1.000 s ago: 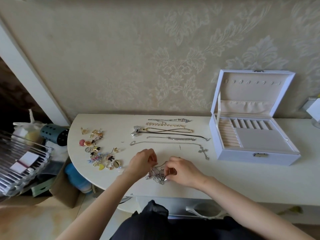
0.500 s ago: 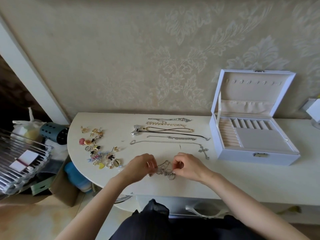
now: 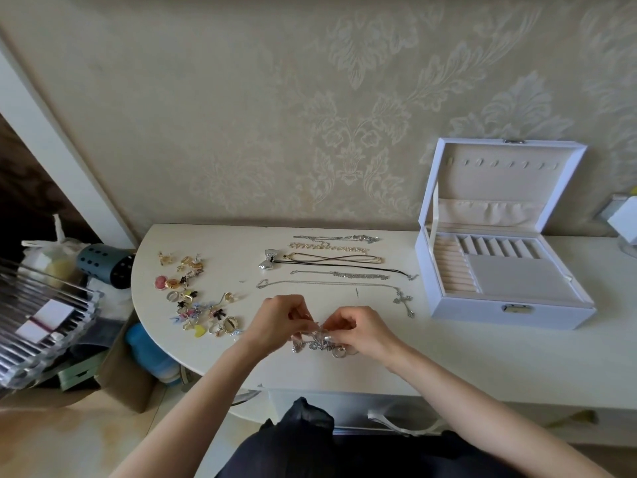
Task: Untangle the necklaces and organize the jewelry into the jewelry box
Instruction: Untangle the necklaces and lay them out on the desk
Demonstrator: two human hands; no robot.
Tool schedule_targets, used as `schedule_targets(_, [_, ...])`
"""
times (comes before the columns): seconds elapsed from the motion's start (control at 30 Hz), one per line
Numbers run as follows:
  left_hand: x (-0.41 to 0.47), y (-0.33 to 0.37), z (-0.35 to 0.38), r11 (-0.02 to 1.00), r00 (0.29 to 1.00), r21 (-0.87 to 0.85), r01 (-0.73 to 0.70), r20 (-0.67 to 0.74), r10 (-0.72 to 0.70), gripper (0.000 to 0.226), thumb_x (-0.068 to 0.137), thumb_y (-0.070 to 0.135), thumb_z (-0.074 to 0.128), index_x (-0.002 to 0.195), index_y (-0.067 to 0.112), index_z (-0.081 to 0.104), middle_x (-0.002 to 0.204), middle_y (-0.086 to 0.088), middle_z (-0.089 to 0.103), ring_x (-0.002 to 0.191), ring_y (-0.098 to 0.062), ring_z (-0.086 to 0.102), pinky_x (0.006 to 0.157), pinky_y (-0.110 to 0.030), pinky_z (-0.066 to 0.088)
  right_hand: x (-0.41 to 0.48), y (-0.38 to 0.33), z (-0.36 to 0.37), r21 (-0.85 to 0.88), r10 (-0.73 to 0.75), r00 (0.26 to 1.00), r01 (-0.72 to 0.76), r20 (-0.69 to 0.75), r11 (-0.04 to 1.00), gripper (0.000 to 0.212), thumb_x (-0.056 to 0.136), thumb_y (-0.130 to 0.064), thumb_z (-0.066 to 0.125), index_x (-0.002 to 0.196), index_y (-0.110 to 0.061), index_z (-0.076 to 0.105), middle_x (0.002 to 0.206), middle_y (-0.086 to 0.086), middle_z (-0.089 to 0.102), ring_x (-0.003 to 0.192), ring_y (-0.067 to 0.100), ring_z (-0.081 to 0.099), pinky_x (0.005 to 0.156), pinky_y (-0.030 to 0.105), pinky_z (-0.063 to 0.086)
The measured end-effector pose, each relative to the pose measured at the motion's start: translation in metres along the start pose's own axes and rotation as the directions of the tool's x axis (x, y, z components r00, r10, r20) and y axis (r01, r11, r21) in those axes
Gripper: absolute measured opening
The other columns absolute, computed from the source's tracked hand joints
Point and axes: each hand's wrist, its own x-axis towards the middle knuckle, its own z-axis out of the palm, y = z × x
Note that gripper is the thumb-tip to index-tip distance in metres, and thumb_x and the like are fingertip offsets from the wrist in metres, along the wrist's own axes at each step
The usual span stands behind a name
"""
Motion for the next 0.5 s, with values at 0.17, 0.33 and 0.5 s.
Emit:
schedule_targets(0.17, [-0.001, 0.001, -0.005, 0.997, 1.0, 0.077, -0.016, 0.016, 0.015, 0.013, 0.085, 0.006, 0.064, 0.075, 0.013, 0.067, 0.066, 0.0, 0.069, 0.055, -0.003, 0.059, 0.051, -0.015, 0.044, -0.001, 0.003, -0.006, 0.048, -0.013, 0.997, 0.017, -0.08, 0.999, 0.016, 0.078, 0.004, 0.067, 0.078, -0.012, 0.069, 0.071, 0.01, 0.065, 0.059, 0.018, 0.062, 0.05, 0.025, 0.05])
schedule_targets(0.33, [0.0, 0.001, -0.01, 0.98, 0.998, 0.197, -0.035, -0.04, 0.044, 0.018, 0.089, 0.017, 0.06, 0.074, 0.025, 0.065, 0.073, 0.008, 0.069, 0.073, -0.013, 0.063, 0.066, -0.031, 0.049, 0.001, 0.004, -0.01, -0.074, -0.054, 0.976, 0.04, -0.209, 0.996, 0.027, 0.076, 0.003, 0.064, 0.073, -0.023, 0.069, 0.076, -0.005, 0.066, 0.065, 0.005, 0.056, 0.061, 0.012, 0.042])
schedule_targets(0.5, [0.0, 0.008, -0.007, 0.98, 0.993, 0.183, -0.084, -0.072, 0.099, 0.017, 0.089, 0.022, 0.062, 0.073, 0.025, 0.064, 0.075, 0.008, 0.067, 0.071, -0.014, 0.062, 0.069, -0.031, 0.048, -0.001, -0.008, -0.008, 0.011, -0.131, 0.987, 0.133, -0.094, 0.991, 0.017, 0.082, -0.009, 0.065, 0.087, -0.024, 0.071, 0.092, 0.0, 0.07, 0.073, 0.007, 0.058, 0.068, 0.017, 0.046])
